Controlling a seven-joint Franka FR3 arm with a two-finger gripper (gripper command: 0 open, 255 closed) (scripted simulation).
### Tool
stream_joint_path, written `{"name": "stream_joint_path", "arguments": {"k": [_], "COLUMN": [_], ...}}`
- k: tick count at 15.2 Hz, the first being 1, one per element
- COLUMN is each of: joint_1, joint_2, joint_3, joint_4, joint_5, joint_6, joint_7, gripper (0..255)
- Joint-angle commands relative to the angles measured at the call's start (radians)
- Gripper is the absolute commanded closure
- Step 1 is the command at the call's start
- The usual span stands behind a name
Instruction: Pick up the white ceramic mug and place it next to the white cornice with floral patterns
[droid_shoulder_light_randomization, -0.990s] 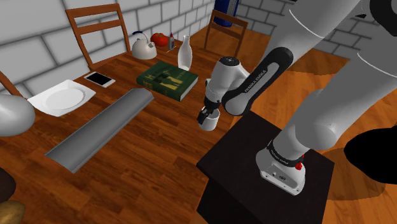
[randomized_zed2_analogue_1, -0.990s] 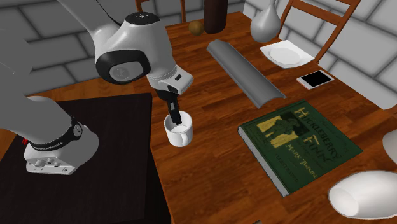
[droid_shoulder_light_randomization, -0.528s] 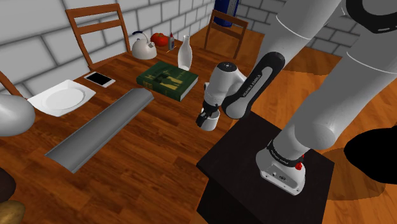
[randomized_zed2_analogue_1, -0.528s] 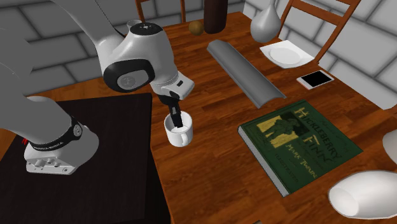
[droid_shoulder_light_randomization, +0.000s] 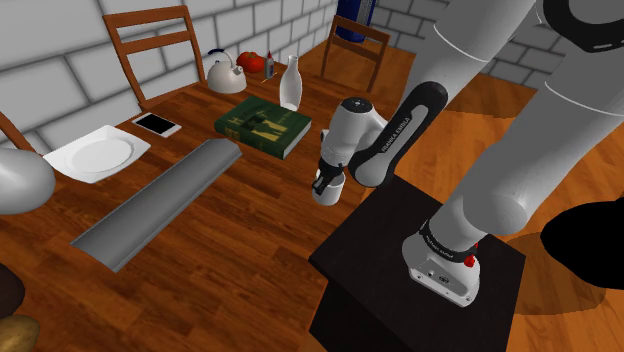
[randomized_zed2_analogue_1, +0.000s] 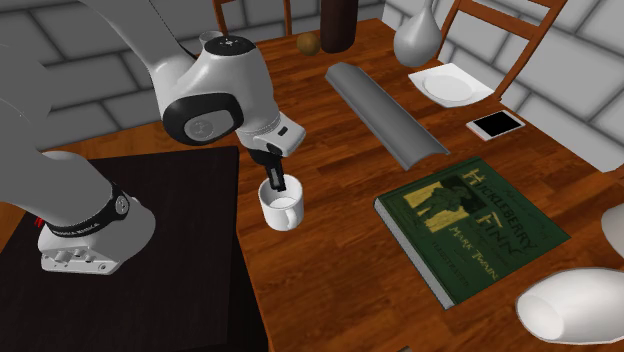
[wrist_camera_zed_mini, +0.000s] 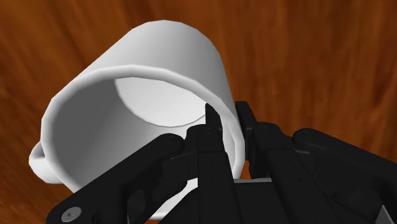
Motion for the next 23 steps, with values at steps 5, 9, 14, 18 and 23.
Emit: {"name": "stream_joint_path", "arguments": {"k": [5, 9, 14, 18, 23], "joint_1": [0.000, 0.006, 0.034, 0.048, 0.059], "joint_2": [0.000, -0.066, -0.172, -0.251, -0.343], "joint_3": [0.000, 0.016, 0.006, -0.002, -0.010], "joint_4": [0.000, -0.009, -0.014, -0.011, 0.000], "joint_5": [0.000, 0.086, 0.154, 0.179, 0.195], "joint_6": [0.000, -0.056, -0.156, -0.238, -0.340], "joint_7": [0.000, -0.064, -0.115, -0.134, -0.147], "gripper": [255, 255, 255, 255, 255]}}
